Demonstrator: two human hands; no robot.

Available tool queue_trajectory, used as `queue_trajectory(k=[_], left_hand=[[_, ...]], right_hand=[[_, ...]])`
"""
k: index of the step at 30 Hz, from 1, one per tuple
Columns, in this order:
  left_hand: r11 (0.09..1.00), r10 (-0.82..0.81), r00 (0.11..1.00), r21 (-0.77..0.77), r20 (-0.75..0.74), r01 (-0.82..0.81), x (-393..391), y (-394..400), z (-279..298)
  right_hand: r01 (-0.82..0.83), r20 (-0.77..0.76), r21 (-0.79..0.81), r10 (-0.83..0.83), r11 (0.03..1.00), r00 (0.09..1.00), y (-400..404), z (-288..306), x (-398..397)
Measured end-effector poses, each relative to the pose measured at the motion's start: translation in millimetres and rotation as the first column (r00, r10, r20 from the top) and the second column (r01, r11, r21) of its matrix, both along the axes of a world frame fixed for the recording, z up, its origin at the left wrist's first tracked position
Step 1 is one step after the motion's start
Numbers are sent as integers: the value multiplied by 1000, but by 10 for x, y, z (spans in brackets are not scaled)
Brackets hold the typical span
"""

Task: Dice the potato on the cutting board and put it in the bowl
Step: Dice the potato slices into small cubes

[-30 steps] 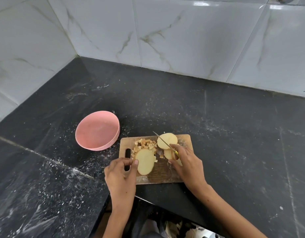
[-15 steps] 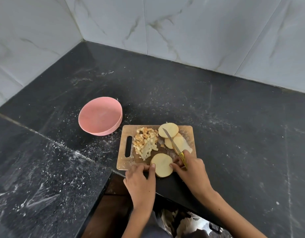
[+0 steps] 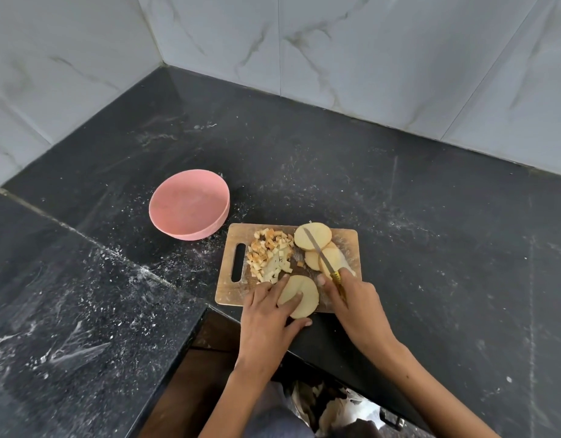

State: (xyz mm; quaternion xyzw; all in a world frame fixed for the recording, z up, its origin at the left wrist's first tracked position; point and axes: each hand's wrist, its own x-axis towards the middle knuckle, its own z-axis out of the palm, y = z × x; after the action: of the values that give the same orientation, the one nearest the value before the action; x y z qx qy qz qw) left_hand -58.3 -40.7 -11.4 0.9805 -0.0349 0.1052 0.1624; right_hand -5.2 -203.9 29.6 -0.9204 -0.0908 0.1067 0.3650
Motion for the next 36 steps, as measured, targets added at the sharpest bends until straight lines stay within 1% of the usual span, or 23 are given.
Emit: queue_trajectory(k=[2,5,8,10,12,18,24,30,36], left_hand=[[1000,7,1000,4,-29,-6,1,-16,16],[999,-13,999,-53,-43,11,22,-16,35],[995,-46,998,-88,-51,41,59,35,56],[995,-53,996,-84,-65,48,74,55,76],[998,-35,997,-48,-73,31,69,38,97],[995,101,990,21,-102,-100,63,-68,115],[979,175,976,127,-129,-159,74,-178,118],[966,227,967,153,-120,-208,69,-290,94],[972,222,973,94,-66,-216,69,-239,47]], right_hand=[[-55,-48,-14,54,998,997,-82,56,-38],[-159,-128,-137,141,978,982,-208,35,-94],[-211,-161,-240,176,948,971,-262,24,-148],[-217,-172,-274,174,937,970,-254,44,-177],[-220,-191,-290,169,931,967,-237,68,-195],[-219,-231,-339,145,915,962,-149,125,-195],[-257,-292,-465,128,847,948,3,185,-138],[-294,-347,-474,130,830,929,-49,185,-179],[-323,-363,-482,150,814,920,-245,162,-323]])
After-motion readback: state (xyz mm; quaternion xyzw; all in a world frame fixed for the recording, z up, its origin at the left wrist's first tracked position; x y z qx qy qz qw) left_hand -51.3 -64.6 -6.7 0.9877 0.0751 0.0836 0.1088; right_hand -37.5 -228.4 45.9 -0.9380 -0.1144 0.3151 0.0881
